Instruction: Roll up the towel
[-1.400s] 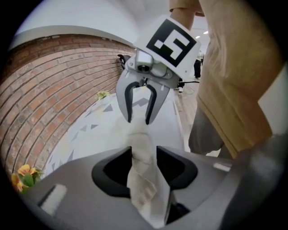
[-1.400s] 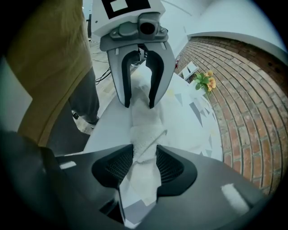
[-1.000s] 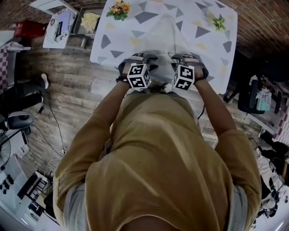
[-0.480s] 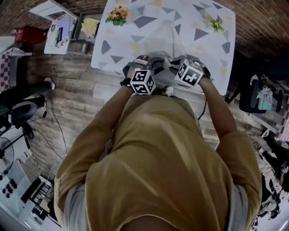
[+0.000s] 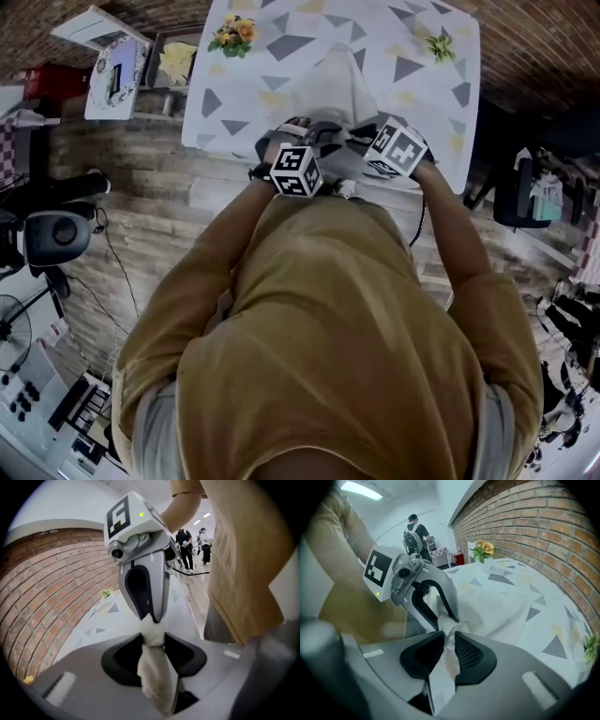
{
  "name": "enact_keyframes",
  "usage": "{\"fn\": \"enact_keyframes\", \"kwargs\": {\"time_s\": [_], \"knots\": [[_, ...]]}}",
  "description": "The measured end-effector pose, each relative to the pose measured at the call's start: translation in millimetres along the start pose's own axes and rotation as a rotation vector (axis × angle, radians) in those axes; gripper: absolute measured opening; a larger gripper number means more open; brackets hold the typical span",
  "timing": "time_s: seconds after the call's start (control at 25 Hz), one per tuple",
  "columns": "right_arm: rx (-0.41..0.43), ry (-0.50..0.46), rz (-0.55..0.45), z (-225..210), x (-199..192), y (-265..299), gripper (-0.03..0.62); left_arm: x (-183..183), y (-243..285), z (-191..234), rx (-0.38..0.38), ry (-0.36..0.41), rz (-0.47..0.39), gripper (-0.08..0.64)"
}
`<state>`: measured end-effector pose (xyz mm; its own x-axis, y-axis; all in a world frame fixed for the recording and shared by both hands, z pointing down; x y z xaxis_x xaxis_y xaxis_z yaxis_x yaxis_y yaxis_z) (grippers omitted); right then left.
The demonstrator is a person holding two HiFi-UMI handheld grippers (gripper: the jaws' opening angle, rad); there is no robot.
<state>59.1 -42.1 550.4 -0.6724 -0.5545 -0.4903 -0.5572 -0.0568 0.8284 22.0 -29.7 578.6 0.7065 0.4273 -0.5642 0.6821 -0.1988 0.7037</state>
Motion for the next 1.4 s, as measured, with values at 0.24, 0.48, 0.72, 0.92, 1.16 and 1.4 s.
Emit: {"fn": "enact_keyframes", "kwargs": {"time_s": [0.24, 0.48, 0.72, 0.92, 1.16, 1.4], "knots": [[-0.156, -0.132, -0.010, 8, -6, -9, 0.102, -2, 0, 8, -0.057, -0.139, -0.004, 0.166], [-0.322, -0.329, 0.020, 12, -18, 1, 0.158, 6, -3, 11, -0.161, -0.242, -0.054, 0.165], [-0.215, -0.255, 0.052, 18, -21, 10, 0.122, 9, -10, 6, -0.320, -0.295, -0.082, 0.166], [-0.058, -0.068, 0.002, 12, -8, -7, 0.089, 4, -21, 19, -0.283, -0.387, -0.125, 0.178], [0.055, 0.069, -0.010, -2, -5, -5, 0.089, -10, -22, 25, -0.268, -0.504, -0.170, 0.166], [0.030, 0.173, -0.028, -25, -2, -1, 0.096, -27, -12, 34, -0.326, -0.708, -0.174, 0.149]]}}
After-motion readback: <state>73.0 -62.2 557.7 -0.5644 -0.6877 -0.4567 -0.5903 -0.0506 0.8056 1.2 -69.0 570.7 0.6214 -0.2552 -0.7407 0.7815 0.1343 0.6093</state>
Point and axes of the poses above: the fingertips, and each gripper's own axes: y forward along the fingers, z to its left, x out of its top, the point moved 3 cm from there along -y, backward along the fingers, and after that the axes turned 9 degrees about y, right-handed, at the moved point
